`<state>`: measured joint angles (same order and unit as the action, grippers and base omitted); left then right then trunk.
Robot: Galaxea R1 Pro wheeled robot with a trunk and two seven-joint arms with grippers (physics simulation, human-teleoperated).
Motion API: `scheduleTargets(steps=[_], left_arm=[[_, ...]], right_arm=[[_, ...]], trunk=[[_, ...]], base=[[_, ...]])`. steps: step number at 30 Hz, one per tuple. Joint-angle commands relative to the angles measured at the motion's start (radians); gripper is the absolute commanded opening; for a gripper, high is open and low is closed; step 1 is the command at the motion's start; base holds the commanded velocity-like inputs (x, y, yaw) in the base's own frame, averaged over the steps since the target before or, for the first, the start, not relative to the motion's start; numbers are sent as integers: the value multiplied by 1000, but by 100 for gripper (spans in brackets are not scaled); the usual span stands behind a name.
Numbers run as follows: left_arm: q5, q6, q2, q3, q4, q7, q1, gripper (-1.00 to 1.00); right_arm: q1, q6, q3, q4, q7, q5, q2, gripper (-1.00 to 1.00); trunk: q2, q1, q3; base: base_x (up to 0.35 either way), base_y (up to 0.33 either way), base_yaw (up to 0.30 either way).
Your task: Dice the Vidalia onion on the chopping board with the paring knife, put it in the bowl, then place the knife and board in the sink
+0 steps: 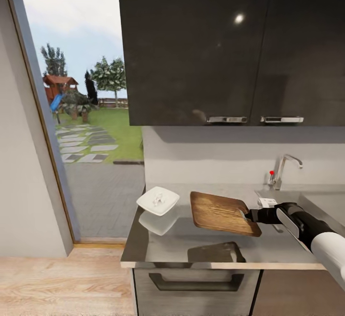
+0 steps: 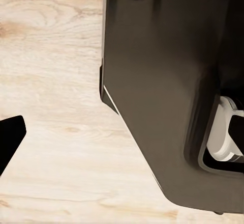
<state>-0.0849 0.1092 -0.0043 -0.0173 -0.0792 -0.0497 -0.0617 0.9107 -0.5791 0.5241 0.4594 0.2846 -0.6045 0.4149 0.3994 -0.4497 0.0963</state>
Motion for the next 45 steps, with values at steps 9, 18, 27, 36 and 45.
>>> scheduleTargets(steps=[9, 18, 27, 36, 45], left_arm=[[-9, 6, 0, -3, -2, -2, 0, 100], [-9, 8, -3, -3, -2, -2, 0, 100], [-9, 8, -3, -3, -2, -2, 0, 100], [-9, 9, -6, -3, -2, -2, 0, 100], [-9, 10, -7, -3, -1, -2, 0, 100]], right_arm=[[0, -14, 4, 1, 2, -3, 5, -100], [0, -15, 4, 1, 3, -3, 5, -100], [0, -16, -17, 1, -64, -2, 7, -100], [0, -45, -331, -2, -387, -3, 3, -100], [0, -35, -407, -3, -559, -5, -5, -100]], trunk=[[1, 0, -12], [1, 0, -12], [1, 0, -12], [1, 0, -12], [1, 0, -12]], base=[[0, 0, 0], [0, -77, 0], [0, -178, 0], [0, -224, 0], [0, -237, 0]])
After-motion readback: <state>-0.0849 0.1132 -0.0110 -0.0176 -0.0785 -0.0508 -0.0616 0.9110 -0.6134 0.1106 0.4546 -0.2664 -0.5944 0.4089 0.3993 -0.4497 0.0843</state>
